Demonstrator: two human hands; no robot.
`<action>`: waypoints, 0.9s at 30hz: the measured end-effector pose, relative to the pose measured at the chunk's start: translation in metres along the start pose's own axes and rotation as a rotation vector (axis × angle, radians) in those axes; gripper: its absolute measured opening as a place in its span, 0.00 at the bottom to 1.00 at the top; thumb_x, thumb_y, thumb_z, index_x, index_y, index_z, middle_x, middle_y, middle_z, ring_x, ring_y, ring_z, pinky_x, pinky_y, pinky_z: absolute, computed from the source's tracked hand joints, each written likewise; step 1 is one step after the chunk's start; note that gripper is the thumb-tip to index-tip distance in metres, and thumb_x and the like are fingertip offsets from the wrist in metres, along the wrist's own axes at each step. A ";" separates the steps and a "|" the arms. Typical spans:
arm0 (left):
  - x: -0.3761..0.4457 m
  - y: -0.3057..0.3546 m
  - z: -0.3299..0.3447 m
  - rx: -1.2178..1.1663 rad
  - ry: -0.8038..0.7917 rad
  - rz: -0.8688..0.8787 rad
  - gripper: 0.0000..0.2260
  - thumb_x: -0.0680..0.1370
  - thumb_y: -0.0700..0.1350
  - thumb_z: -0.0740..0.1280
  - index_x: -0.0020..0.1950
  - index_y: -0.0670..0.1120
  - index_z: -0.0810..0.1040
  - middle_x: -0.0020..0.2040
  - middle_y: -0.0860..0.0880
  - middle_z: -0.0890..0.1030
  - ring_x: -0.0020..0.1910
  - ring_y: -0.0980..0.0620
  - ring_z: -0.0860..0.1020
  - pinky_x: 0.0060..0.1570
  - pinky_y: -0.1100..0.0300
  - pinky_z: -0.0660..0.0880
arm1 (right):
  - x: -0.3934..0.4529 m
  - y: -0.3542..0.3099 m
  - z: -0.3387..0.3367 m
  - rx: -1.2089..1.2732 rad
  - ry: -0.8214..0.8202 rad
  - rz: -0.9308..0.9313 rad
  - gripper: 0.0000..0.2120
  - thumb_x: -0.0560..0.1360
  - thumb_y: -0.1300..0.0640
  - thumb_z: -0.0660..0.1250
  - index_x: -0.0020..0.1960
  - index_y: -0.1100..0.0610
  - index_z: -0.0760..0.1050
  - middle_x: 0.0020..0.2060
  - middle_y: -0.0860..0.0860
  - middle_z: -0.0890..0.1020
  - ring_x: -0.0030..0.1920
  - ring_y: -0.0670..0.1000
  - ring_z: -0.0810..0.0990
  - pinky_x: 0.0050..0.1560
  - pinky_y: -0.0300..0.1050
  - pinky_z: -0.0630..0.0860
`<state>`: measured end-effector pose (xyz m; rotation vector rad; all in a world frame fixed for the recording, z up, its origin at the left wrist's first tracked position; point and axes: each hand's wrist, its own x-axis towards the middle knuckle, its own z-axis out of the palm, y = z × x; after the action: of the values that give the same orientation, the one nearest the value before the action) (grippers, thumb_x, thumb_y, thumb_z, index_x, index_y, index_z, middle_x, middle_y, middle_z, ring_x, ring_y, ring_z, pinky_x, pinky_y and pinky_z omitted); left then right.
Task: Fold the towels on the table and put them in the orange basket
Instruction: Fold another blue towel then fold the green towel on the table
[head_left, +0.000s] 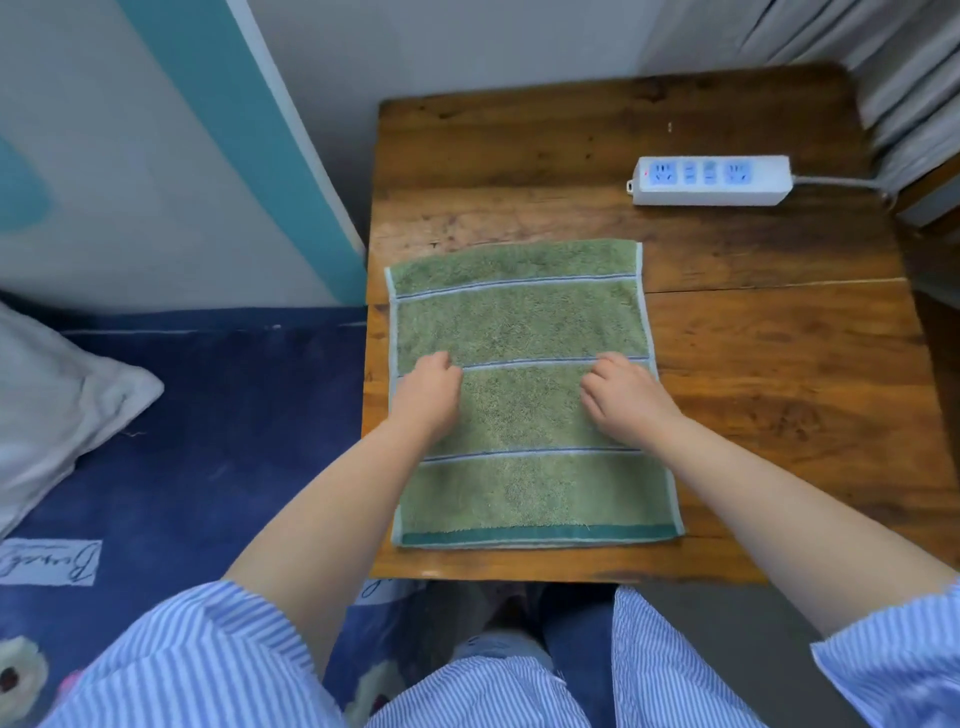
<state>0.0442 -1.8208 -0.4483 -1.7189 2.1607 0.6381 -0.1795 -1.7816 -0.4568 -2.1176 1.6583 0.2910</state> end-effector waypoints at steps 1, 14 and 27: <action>0.012 0.007 -0.006 -0.124 0.036 -0.062 0.15 0.78 0.36 0.53 0.64 0.37 0.68 0.67 0.40 0.68 0.63 0.42 0.68 0.57 0.51 0.69 | 0.018 -0.002 -0.006 0.016 0.011 -0.024 0.16 0.79 0.57 0.52 0.63 0.61 0.71 0.65 0.56 0.71 0.70 0.54 0.62 0.70 0.51 0.58; 0.143 0.017 0.013 -0.076 0.163 0.007 0.23 0.81 0.47 0.50 0.75 0.45 0.52 0.77 0.47 0.52 0.76 0.48 0.48 0.73 0.53 0.45 | 0.168 0.006 -0.004 0.081 0.064 -0.097 0.24 0.80 0.53 0.49 0.74 0.56 0.50 0.75 0.51 0.50 0.75 0.52 0.45 0.73 0.50 0.39; 0.155 -0.086 -0.001 0.027 0.154 0.009 0.32 0.74 0.58 0.49 0.75 0.45 0.54 0.76 0.46 0.53 0.76 0.46 0.48 0.72 0.51 0.43 | 0.162 0.085 -0.007 0.007 0.105 0.144 0.32 0.73 0.42 0.41 0.75 0.53 0.48 0.75 0.50 0.50 0.75 0.52 0.45 0.70 0.46 0.35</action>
<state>0.0912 -1.9661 -0.5378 -1.7989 2.2701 0.4907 -0.2197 -1.9417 -0.5356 -2.0437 1.8734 0.2204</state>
